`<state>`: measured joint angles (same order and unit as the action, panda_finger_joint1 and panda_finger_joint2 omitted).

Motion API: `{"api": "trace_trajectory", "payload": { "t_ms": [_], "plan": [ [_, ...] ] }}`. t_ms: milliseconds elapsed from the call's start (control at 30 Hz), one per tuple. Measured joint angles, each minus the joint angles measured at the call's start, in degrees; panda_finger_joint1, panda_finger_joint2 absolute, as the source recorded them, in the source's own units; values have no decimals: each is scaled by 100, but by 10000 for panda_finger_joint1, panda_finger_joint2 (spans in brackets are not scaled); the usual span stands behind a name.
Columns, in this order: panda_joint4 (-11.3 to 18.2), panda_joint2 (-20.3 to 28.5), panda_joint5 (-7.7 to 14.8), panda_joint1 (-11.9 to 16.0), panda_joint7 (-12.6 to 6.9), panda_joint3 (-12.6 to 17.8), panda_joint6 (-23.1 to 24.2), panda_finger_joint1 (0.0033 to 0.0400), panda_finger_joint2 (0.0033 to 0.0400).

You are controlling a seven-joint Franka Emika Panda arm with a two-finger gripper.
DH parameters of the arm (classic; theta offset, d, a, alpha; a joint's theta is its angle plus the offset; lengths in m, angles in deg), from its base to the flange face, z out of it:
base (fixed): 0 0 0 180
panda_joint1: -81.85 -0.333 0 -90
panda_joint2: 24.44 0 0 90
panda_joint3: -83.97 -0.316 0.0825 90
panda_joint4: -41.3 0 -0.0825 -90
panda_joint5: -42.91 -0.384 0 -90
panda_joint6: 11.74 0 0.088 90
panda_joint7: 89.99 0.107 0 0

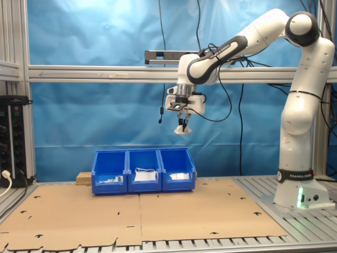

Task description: Pick and place sorting task of medical equipment.

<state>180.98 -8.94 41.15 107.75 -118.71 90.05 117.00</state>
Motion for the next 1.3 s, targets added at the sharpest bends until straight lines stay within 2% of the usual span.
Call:
{"api": "trace_trajectory", "payload": {
  "t_ms": [467, 700, 1300],
  "plan": [
    [-13, -75, 0, 35, 0, 255, 8, 71, 71],
    [-38, -168, 0, 35, 0, 286, 35, 71, 71],
    [-356, -516, 0, 34, 0, 332, 96, 71, 71]
  ]
}}
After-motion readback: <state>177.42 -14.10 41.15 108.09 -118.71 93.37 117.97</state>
